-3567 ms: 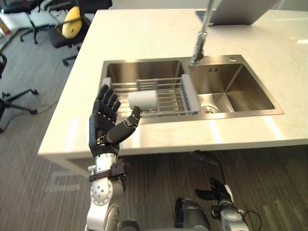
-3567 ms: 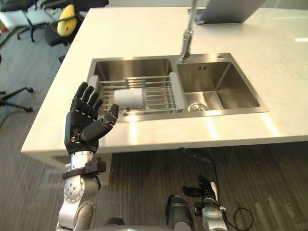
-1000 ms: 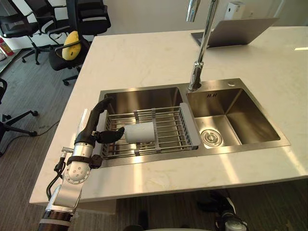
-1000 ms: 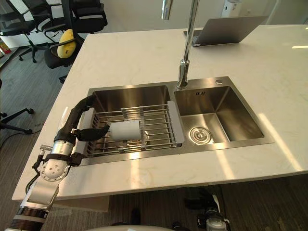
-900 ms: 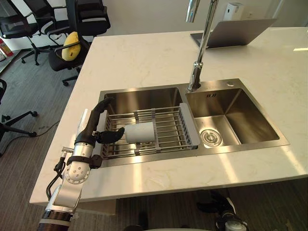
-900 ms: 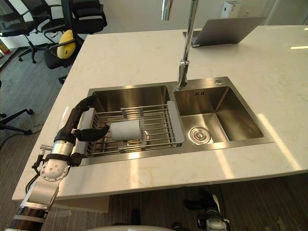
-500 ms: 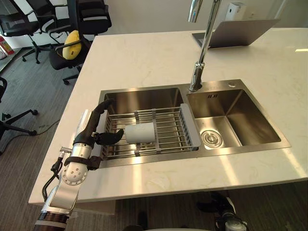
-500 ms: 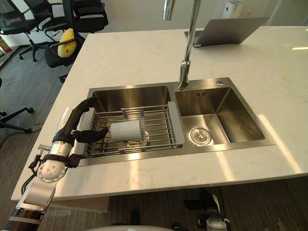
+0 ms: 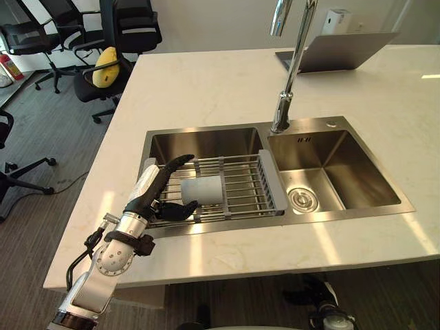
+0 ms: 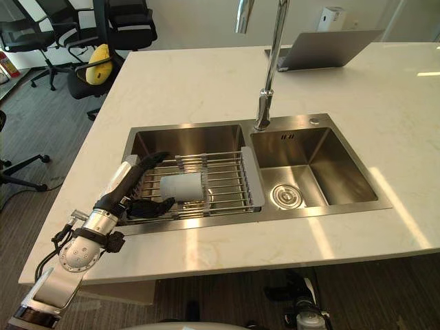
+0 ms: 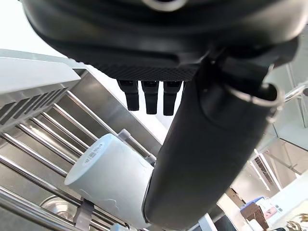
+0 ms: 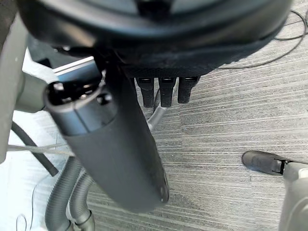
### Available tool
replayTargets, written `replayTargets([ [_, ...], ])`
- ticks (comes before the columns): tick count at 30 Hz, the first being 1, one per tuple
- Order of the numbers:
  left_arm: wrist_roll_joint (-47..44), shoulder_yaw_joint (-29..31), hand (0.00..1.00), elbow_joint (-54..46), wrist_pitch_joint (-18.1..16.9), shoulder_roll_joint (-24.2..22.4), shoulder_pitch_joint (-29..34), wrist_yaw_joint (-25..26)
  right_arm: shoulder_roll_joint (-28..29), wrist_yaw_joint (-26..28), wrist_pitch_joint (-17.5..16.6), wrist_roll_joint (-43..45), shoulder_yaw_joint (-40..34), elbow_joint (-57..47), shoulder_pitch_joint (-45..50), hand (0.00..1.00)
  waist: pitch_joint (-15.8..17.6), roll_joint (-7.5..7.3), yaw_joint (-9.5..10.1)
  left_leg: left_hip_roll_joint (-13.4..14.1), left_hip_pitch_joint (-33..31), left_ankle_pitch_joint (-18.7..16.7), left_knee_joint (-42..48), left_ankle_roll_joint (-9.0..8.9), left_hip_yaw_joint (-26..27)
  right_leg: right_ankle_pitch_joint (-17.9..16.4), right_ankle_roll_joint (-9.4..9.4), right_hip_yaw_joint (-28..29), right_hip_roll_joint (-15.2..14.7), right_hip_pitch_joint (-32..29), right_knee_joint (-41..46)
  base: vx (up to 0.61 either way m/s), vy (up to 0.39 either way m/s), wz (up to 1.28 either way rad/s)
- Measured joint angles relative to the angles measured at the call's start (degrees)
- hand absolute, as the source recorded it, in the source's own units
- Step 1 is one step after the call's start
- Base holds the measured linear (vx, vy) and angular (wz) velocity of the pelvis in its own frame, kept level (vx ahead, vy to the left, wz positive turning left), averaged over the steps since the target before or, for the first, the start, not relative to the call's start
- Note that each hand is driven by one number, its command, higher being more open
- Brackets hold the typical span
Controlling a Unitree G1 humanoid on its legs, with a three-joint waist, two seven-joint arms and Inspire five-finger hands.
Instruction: Walk over to the sink, pick up the cup, carry it to the dishwasher, place the cup inside the dishwasher, then close the dishwasher door
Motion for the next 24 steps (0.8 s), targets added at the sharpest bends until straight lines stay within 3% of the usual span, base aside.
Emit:
replayTargets([
  [6, 1.8, -3.0, 0.9, 0.0, 0.0, -1.4, 0.0, -0.1, 0.0, 0.3, 0.0, 0.0, 0.4, 0.0, 0.1, 0.9, 0.0, -0.13, -0.14, -0.1, 0.2, 0.0, 0.0, 0.0, -0.2, -0.4, 0.06, -0.3, -0.1, 0.2, 0.0, -0.02, -0.007, 0.02],
  [14, 9.2, -3.8, 0.9, 0.9, 0.0, -4.0, -0.2, 0.6, 0.1, 0.3, 0.0, 0.0, 0.4, -0.1, 0.0, 0.9, 0.0, -0.23, -0.71, -0.2, -0.1, 0.0, 0.0, -0.02, -0.6, -0.5, 0.12, -0.6, -0.1, 0.2, 0.1, -0.01, -0.009, 0.02],
  [24, 10.4, -3.5, 0.9, 3.7, 1.4, -6.4, -2.9, 2.2, 0.7, 0.4, -0.1, 0.0, 0.5, -1.1, 0.1, 0.9, 0.2, -0.59, -1.44, 0.0, -0.5, -0.1, 0.0, -0.12, -0.2, -0.5, 0.0, -0.2, -0.1, -0.5, 0.0, 0.0, 0.0, -0.02],
])
